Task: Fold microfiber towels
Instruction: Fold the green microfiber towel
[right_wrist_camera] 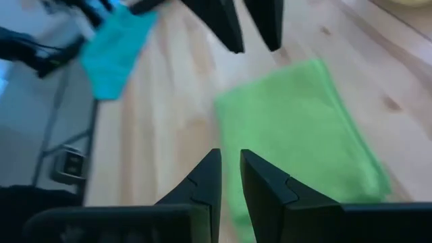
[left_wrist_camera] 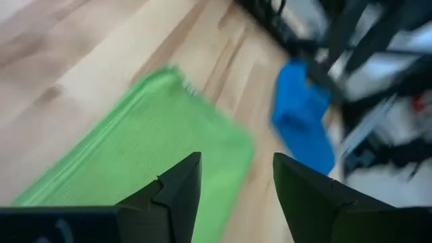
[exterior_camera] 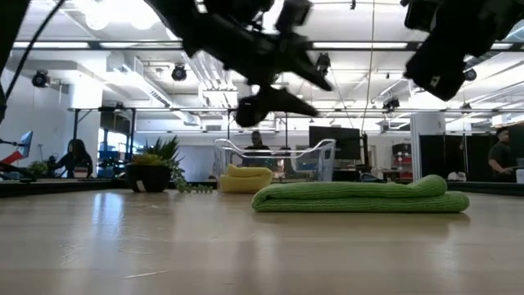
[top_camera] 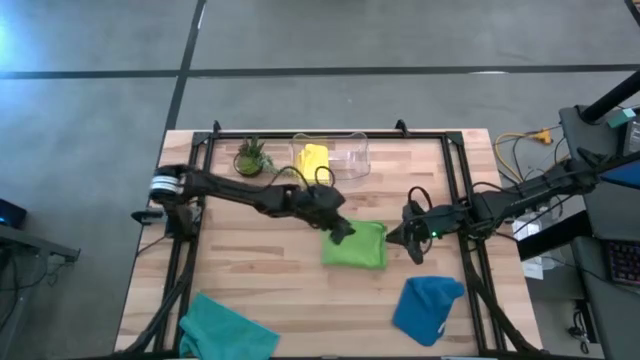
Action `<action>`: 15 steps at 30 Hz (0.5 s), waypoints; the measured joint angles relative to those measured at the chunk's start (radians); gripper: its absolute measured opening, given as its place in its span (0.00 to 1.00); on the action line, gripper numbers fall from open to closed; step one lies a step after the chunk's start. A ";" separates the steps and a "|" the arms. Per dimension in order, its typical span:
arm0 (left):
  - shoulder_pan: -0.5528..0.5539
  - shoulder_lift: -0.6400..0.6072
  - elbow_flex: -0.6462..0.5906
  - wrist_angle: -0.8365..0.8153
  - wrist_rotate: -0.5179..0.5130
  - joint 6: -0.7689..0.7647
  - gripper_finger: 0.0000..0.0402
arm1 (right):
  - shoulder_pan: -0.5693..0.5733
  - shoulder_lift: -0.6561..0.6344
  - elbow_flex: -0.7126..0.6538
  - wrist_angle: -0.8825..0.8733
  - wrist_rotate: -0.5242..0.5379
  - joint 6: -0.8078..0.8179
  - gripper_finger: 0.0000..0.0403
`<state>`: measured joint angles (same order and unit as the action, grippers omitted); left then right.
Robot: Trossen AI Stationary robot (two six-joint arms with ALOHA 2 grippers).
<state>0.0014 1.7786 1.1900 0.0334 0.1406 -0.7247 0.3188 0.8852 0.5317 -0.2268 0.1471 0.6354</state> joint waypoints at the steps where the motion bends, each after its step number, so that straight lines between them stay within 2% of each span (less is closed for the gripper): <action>1: -0.007 -0.028 -0.024 -0.031 -0.001 0.043 0.42 | 0.007 0.000 -0.009 0.038 0.000 -0.004 0.13; 5: -0.062 -0.152 -0.122 -0.122 -0.012 0.309 0.42 | 0.033 0.009 -0.052 0.194 -0.023 -0.057 0.13; 8: -0.117 -0.231 -0.196 -0.144 -0.030 0.568 0.42 | 0.048 0.036 -0.056 0.206 -0.024 -0.077 0.17; 12: -0.188 -0.289 -0.255 -0.142 -0.153 0.894 0.42 | 0.073 0.107 -0.036 0.154 -0.023 -0.117 0.28; 15: -0.219 -0.282 -0.268 -0.149 -0.229 1.114 0.42 | 0.098 0.192 0.002 0.121 -0.022 -0.182 0.38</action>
<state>-0.2175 1.4967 0.9217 -0.1152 -0.0888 0.3894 0.4172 1.0777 0.5332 -0.1056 0.1248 0.4531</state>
